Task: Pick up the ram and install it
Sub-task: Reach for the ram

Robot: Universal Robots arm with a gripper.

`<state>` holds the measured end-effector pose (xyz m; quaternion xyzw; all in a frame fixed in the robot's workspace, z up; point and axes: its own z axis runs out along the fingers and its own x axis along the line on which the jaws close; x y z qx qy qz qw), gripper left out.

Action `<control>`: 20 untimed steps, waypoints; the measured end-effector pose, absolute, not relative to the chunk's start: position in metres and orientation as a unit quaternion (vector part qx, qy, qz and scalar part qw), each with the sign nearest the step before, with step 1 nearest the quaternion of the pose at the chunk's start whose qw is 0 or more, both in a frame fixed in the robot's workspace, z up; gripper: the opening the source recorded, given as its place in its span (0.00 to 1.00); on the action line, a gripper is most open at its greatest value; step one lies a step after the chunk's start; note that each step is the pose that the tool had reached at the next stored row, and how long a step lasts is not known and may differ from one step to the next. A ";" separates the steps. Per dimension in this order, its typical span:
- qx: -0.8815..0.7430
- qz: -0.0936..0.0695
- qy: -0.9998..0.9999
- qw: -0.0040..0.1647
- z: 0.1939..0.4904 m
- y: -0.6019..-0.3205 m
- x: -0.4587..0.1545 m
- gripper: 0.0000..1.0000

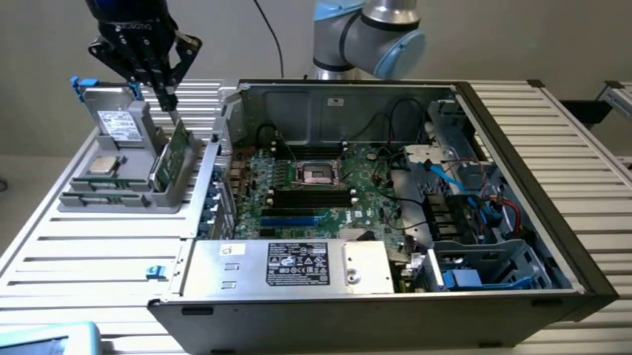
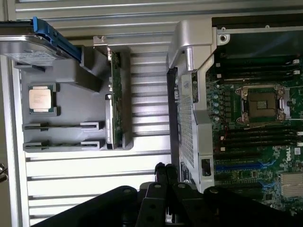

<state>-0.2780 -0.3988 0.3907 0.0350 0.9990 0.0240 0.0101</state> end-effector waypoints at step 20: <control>0.035 0.024 0.999 0.004 0.372 -0.397 -0.368 0.11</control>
